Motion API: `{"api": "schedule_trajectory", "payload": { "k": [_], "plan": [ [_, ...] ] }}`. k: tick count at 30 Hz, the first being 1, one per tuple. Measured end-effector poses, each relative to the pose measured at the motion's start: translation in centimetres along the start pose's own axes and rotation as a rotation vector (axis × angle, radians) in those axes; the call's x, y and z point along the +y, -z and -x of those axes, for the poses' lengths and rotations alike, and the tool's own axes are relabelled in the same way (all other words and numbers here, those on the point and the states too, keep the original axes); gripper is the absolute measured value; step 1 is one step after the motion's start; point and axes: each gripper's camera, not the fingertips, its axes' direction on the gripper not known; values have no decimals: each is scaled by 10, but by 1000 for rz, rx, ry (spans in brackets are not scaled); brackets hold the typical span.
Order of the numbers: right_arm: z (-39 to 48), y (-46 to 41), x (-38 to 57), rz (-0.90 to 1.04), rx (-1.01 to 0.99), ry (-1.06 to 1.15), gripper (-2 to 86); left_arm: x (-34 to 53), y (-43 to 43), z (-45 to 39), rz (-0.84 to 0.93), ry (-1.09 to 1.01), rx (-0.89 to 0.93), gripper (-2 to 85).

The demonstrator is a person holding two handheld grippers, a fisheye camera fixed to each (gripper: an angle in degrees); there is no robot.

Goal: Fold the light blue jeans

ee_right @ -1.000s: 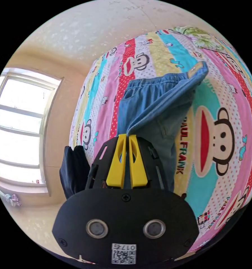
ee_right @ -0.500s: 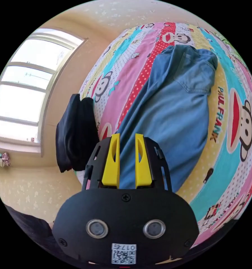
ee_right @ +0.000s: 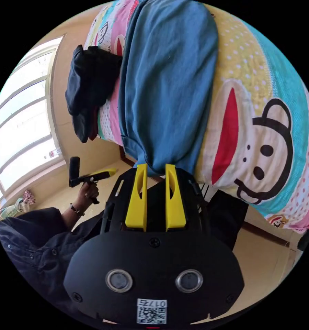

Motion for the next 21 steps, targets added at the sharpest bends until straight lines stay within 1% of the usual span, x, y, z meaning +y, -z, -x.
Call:
{"api": "schedule_trajectory", "payload": {
  "k": [3, 5, 6, 8, 10, 12, 14, 15, 16, 17, 18, 19, 21],
  "plan": [
    [-1, -12, -9, 50, 35, 3, 86, -40, -12, -44, 34, -170, -139, 107],
    [-6, -6, -10, 22, 1, -7, 86, -57, -42, -79, 139, -316, -270, 107],
    [-11, 0, -10, -1, -11, -17, 85, -58, -52, -85, 170, -343, -315, 101],
    [-22, 10, -9, -25, -11, -40, 85, -54, -84, -97, 268, -398, -534, 60],
    [-37, 18, -6, -35, -13, -73, 85, -46, -90, -98, 300, -404, -558, 38],
    [-63, 21, -2, -17, -38, -151, 86, -37, -84, -97, 319, -377, -474, 27],
    [-81, 20, 2, 10, -68, -212, 88, -17, -59, -95, 267, -358, -217, 18],
    [-95, 17, 5, 31, -95, -268, 90, -11, -51, -95, 249, -354, -150, 17],
    [-102, 15, 6, 39, -118, -302, 91, 1, -35, -96, 214, -357, -24, 14],
    [-117, 12, 11, 34, -203, -378, 94, 13, -18, -99, 182, -353, 61, 13],
    [-133, 9, 18, 10, -335, -462, 97, 18, -10, -101, 167, -351, 89, 12],
    [-141, 6, 21, -6, -415, -506, 99, 29, 6, -108, 137, -360, 125, 11],
    [-166, -11, 34, -53, -718, -668, 109, 43, 26, -119, 98, -382, 146, 11]
  ]
}}
